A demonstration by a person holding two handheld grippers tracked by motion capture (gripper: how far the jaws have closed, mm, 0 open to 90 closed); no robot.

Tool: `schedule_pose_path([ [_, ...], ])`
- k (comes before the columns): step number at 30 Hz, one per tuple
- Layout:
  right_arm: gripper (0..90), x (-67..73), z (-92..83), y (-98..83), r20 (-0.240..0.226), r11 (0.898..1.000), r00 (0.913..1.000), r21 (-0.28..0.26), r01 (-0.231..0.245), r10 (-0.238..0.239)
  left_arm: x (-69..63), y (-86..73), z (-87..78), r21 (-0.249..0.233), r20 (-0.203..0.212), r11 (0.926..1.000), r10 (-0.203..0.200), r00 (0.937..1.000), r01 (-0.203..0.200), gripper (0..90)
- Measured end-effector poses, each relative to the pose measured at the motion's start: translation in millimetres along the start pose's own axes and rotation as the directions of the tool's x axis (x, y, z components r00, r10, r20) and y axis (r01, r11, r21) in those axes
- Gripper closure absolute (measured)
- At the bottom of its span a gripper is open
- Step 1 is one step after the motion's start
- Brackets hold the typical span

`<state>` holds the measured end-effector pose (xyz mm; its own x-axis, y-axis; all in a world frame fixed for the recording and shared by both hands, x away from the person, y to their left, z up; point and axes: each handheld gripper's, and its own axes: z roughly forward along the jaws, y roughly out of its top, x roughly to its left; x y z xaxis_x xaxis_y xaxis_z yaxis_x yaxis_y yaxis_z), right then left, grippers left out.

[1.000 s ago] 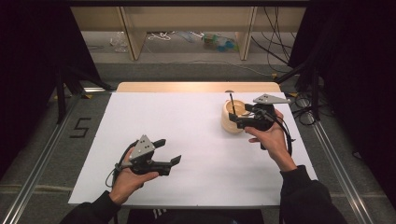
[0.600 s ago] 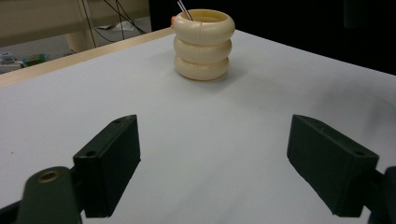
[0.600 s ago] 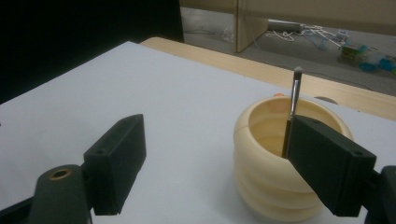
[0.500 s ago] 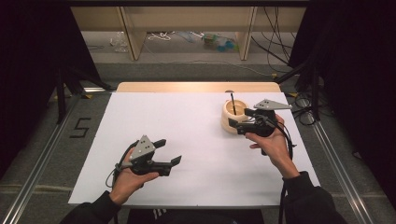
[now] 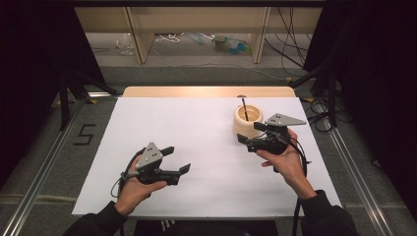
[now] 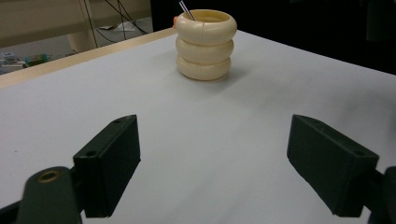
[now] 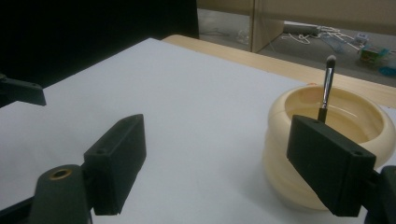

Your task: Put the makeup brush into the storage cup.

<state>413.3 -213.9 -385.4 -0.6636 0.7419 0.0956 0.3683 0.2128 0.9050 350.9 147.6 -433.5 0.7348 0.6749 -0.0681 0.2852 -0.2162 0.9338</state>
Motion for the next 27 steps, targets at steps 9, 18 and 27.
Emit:
schedule_pose_path([
  [9, 19.9, 8.2, -5.4, -5.5, -0.02, 1.0, 0.9998, -0.019, -0.006, 0.006, 0.5, 0.0, -0.4, -0.001, 0.001, 1.0, 0.0, 1.0, 0.0, 17.4],
  [18, 19.7, 16.8, -6.8, -13.1, -0.057, 0.999, 0.9981, -0.034, -0.022, 0.02, 0.6, 0.0, -0.3, -0.001, 0.001, 1.0, -0.001, 1.0, 0.001, 17.4],
  [27, 18.9, 19.3, -10.8, -21.2, -0.067, 0.999, 0.9976, -0.031, -0.018, 0.016, 0.8, -0.3, 0.2, -0.004, 0.008, 1.0, -0.005, 1.0, 0.005, 17.4],
])
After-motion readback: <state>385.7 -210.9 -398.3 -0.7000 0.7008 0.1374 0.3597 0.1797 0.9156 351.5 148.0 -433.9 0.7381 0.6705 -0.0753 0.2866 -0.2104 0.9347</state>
